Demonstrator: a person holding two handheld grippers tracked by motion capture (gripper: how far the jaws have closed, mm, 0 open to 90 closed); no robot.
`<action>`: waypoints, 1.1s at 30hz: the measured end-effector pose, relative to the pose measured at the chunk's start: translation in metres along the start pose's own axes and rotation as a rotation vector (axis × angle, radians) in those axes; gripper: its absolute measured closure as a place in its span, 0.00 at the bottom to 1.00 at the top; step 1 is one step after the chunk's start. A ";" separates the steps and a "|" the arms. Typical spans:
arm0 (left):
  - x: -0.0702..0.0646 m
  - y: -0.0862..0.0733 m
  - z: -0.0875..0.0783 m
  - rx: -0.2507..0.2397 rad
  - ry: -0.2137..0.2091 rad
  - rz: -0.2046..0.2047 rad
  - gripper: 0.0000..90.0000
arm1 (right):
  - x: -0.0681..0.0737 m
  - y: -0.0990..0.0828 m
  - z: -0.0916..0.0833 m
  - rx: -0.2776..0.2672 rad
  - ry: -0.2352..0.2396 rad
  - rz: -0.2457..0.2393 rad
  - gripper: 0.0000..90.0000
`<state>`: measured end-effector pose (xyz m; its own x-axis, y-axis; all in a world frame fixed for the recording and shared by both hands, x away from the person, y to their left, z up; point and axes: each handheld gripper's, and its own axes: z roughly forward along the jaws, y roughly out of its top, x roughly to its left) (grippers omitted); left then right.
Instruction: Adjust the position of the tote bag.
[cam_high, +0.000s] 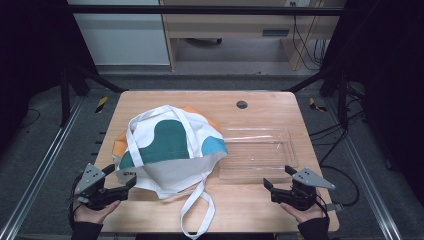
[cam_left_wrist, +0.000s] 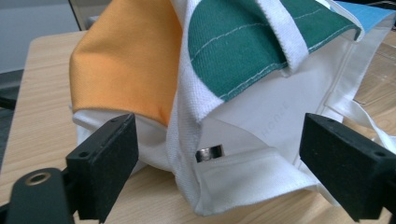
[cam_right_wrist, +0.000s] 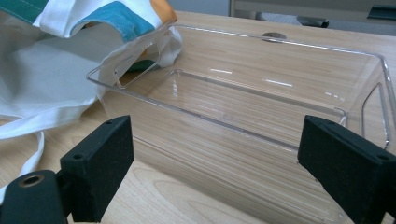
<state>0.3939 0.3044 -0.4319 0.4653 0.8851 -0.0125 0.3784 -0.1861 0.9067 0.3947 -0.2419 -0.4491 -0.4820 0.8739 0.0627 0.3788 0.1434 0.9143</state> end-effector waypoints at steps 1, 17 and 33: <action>0.000 0.001 0.000 -0.002 0.005 -0.001 0.14 | 0.000 0.000 0.000 0.001 0.003 0.000 0.13; 0.002 0.006 0.010 0.009 0.024 0.022 0.23 | 0.005 0.003 0.001 0.015 0.038 -0.022 0.30; 0.002 0.013 0.019 0.015 0.055 0.045 0.42 | 0.022 0.010 0.009 0.035 0.107 -0.043 0.45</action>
<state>0.4151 0.2962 -0.4284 0.4377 0.8976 0.0519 0.3702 -0.2326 0.8994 0.3949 -0.2171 -0.4418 -0.5793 0.8123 0.0681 0.3829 0.1974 0.9025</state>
